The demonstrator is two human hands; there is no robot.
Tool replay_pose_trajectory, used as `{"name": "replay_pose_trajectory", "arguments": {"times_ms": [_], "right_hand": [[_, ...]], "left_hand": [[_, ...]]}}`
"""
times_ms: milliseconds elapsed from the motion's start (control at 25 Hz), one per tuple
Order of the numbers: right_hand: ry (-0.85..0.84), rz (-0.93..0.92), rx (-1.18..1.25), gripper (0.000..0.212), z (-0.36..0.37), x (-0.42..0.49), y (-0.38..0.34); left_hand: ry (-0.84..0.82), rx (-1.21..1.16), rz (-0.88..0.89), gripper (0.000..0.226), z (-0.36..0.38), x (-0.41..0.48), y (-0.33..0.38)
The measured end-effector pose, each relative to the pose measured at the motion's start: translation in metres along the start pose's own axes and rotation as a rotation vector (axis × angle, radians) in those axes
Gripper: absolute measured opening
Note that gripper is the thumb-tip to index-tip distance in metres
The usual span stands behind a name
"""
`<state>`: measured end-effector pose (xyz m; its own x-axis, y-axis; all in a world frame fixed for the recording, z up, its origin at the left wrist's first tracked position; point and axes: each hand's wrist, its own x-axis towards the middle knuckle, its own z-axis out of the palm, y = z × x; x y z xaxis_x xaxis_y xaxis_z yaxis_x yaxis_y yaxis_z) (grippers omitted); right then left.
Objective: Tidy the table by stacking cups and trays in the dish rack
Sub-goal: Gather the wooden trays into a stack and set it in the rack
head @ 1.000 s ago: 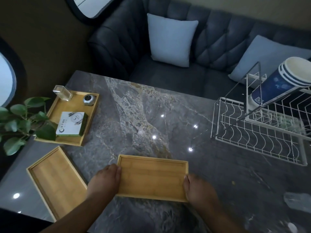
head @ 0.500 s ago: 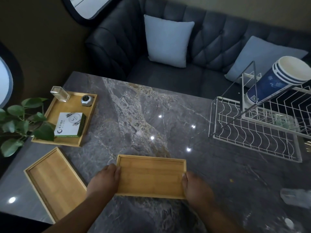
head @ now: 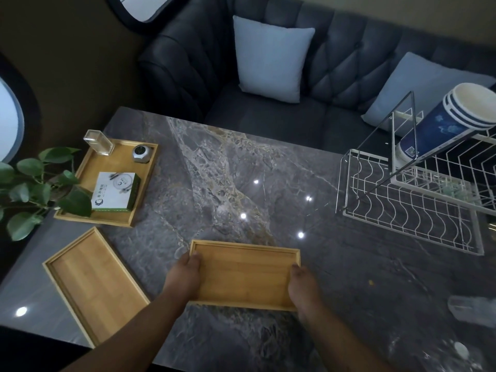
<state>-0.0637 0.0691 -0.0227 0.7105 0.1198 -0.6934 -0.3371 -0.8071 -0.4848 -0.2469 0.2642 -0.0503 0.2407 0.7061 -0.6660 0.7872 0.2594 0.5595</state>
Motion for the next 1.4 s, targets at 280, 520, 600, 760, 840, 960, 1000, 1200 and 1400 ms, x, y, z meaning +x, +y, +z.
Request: {"name": "replay_pose_trajectory", "arguments": {"times_ms": [280,520,600,760,840,960,1000,1200,1400], "right_hand": [[0.009,-0.013,-0.058,0.042,0.002,-0.001,0.002],[0.252,-0.573,-0.775,0.071,-0.016,-0.003,-0.001],[0.218,-0.732,-0.872,0.080,-0.011,-0.005,-0.013],[0.068,-1.003,-1.076,0.088,0.021,-0.001,-0.048],[-0.012,-1.097,-1.132,0.092,0.045,-0.004,-0.068],[-0.073,-1.214,-1.186,0.093,0.090,-0.018,-0.097],[-0.087,-1.251,-1.202,0.092,0.104,-0.023,-0.106],[-0.211,-1.450,-1.298,0.090,0.183,-0.048,-0.141],[-0.357,-1.617,-1.407,0.090,0.263,-0.077,-0.161]], "left_hand": [[0.011,0.092,0.022,0.058,0.000,0.005,0.003],[0.207,0.361,0.247,0.077,-0.020,-0.016,-0.016],[0.314,0.468,0.293,0.079,-0.026,-0.025,-0.030],[0.337,0.513,0.181,0.087,-0.042,-0.032,-0.062],[0.349,0.502,0.117,0.091,-0.050,-0.032,-0.080],[0.345,0.483,0.017,0.096,-0.063,-0.025,-0.104],[0.329,0.502,0.012,0.096,-0.067,-0.021,-0.110],[0.292,0.642,0.149,0.087,-0.096,-0.010,-0.153],[0.232,0.752,0.326,0.086,-0.138,-0.009,-0.200]]}}
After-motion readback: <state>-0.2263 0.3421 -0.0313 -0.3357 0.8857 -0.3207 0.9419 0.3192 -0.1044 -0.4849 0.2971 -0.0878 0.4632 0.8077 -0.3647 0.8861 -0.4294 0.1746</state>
